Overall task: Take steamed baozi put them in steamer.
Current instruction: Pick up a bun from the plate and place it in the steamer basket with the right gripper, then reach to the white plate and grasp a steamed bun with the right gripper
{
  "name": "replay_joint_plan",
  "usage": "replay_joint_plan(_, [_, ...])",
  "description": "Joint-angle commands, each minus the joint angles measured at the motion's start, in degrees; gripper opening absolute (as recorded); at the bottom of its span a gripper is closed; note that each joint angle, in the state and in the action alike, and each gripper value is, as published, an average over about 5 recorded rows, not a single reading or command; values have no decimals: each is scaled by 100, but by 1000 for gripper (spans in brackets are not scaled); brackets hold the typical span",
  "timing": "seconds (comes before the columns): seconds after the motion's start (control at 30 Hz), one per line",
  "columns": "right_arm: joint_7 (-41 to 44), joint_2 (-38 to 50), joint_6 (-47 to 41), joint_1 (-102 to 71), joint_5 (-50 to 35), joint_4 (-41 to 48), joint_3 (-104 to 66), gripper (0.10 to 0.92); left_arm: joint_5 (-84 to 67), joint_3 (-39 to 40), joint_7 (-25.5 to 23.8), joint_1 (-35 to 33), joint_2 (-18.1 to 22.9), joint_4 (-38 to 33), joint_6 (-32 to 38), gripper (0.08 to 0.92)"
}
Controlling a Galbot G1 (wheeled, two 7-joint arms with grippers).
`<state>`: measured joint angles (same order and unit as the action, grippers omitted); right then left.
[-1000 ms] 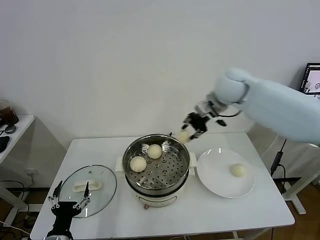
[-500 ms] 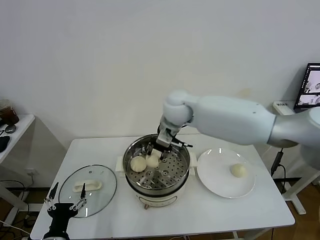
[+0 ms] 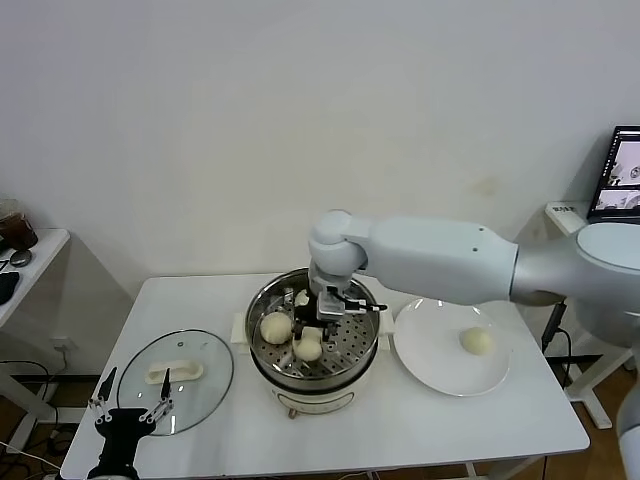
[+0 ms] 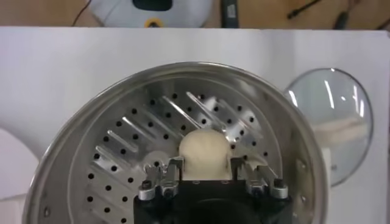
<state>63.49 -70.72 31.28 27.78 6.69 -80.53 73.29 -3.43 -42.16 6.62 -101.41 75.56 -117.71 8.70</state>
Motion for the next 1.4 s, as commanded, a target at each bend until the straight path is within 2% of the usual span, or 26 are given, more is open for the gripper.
replay_joint_plan(0.03, [-13,-104,387,-68,266,32,73,502,3,5,2,2,5,16,3,823])
replay_joint_plan(0.13, [-62,-105,393,-95,270,37,68,553,4,14,3,12,13,29,7,823])
replay_joint_plan(0.4, [-36,51,370,97,102,18,-170,776,-1,6,5,11,-1,25,10,823])
replay_joint_plan(0.5, [139,306,210,307,-104,-13,-431,815,-9,0,3,14,-17,24,13,823])
replay_joint_plan(0.63, [378,923,-443,559,-361,-164,-729,822,-26,-10,-2,20,-61,35,24,823])
replay_joint_plan(0.83, [598,2241,-2789,767,-1133,-620,-787,823,-27,4,-10,37,-131,52,26,823])
replay_joint_plan(0.97, [793,3094,-3729,606,-997,-695,-1003,823,-27,26,-15,84,-192,84,20,823])
replay_joint_plan(1.2, [935,4069,-3814,-707,-161,-16,-1799,823,13,151,-22,151,-223,126,13,823])
replay_joint_plan(1.4, [771,4269,-3591,-2433,415,696,-3237,823,29,159,-25,147,-217,127,15,823])
